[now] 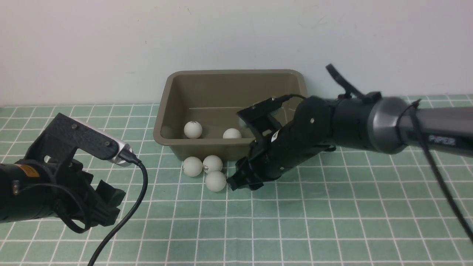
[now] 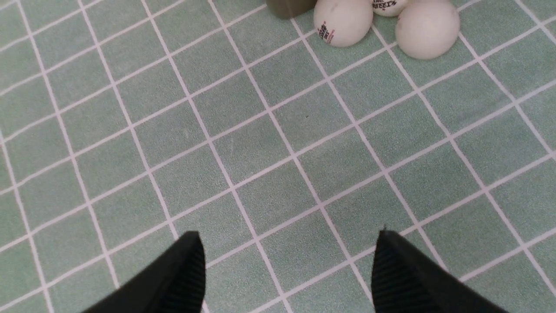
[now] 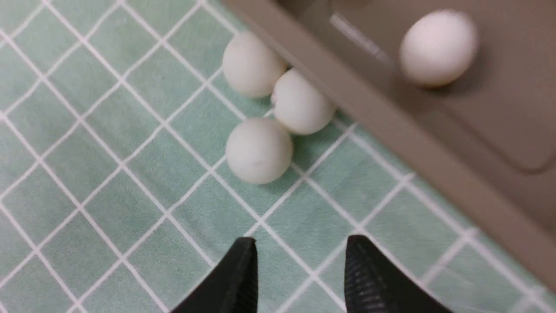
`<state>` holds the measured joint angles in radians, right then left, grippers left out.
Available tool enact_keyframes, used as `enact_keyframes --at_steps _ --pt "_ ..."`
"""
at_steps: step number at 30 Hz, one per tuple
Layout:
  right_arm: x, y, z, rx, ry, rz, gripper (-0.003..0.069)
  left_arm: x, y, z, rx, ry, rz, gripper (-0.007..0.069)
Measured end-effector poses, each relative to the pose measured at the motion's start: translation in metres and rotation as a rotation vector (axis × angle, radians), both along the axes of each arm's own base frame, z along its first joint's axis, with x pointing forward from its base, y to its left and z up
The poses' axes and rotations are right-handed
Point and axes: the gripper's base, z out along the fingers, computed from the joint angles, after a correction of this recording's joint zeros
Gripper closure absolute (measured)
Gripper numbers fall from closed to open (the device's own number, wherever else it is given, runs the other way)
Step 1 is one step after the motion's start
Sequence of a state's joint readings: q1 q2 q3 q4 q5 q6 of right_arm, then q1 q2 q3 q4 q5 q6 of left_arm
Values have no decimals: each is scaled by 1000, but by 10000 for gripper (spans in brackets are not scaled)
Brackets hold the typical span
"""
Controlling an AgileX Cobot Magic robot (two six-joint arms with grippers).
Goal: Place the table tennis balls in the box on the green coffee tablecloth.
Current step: 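Reach for and grasp a ping pong ball on the table beside the basket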
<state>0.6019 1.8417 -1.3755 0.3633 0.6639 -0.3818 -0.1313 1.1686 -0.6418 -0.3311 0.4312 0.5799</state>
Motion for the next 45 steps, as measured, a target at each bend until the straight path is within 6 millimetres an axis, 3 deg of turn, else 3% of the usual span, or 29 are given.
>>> enact_keyframes --at_steps 6,12,19,24,29,35,39,45 --pt "-20 -34 70 -92 -198 -65 398 0 0 0 -6 1 3 164" --pt "-46 -85 131 -240 -378 -283 398 1 -2 1 -64 2 32 164" --pt "-87 -123 186 -145 -505 -431 398 14 -13 9 -168 19 -6 164" --pt "-107 -135 201 -72 -506 -454 398 37 -26 6 -237 46 -81 164" --pt "-109 -136 200 -80 -491 -461 398 61 -34 -12 -266 73 -93 164" --pt "-110 -137 198 -94 -462 -470 398 76 -38 -30 -283 149 -83 164" --pt "-110 -137 198 -94 -460 -471 398 80 -42 -42 -307 200 -56 164" --pt "-110 -137 198 -94 -460 -471 398 77 -64 -46 -297 211 -97 165"
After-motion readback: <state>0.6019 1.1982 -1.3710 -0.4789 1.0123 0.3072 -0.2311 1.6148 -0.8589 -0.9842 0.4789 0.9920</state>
